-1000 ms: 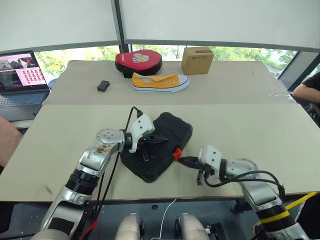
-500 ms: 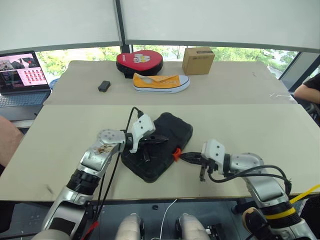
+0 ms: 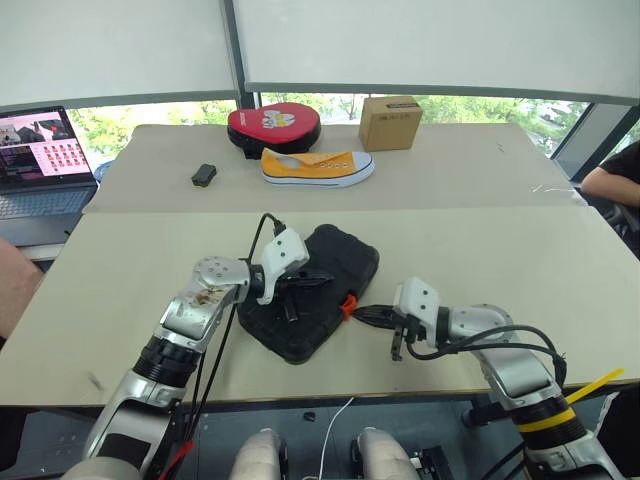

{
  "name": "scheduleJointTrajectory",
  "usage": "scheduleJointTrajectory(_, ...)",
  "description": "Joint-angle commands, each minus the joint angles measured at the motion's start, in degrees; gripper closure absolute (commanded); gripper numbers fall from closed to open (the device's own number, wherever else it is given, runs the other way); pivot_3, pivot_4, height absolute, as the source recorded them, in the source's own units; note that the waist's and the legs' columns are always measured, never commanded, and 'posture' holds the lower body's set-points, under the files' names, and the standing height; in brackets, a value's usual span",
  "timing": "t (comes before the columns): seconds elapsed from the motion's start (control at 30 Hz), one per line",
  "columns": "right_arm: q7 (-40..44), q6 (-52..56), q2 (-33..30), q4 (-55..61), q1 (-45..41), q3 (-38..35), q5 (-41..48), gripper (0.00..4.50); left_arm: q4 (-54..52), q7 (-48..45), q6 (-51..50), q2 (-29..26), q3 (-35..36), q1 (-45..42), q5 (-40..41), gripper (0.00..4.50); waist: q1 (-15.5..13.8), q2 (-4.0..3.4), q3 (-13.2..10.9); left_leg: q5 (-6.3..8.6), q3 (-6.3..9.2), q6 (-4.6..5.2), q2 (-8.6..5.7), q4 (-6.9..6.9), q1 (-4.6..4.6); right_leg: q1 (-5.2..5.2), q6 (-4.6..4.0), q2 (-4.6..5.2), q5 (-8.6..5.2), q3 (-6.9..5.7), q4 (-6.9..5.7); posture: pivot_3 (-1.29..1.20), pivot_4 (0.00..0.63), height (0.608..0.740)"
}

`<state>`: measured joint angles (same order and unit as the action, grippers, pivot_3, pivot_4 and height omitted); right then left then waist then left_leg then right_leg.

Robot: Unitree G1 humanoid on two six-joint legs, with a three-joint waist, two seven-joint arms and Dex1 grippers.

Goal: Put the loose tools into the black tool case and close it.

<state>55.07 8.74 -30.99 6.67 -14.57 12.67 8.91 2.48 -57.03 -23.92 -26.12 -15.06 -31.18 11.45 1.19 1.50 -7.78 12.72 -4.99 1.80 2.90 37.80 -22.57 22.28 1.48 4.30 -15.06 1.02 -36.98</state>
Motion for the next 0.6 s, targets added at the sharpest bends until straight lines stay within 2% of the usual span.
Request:
scheduleJointTrajectory(0.03,0.05,0.49,2.09,1.09,-2.69,1.61,0.38,4.45,4.49,-0.52,-3.09,-0.01,-3.93,2.77,-2.25,4.49,0.05,0.0,0.0,0.0,-0.01,0.0,0.0,-0.01,0.02,0.0,-0.01,0.0,0.0,0.01,0.0,0.0,0.15,0.74)
scheduleJointTrajectory(0.6,0.75,-0.88,6.45,-4.09,-7.09,2.34,-1.39,4.45,4.18,-0.75,-4.65,-1.16,-3.9,4.28,-2.52,4.49,0.91,0.07,0.13,0.01,0.0,-0.01,0.02,-0.21,0.21,-0.05,-0.14,-0.01,-0.08,0.08,-0.01,0.0,0.15,0.74)
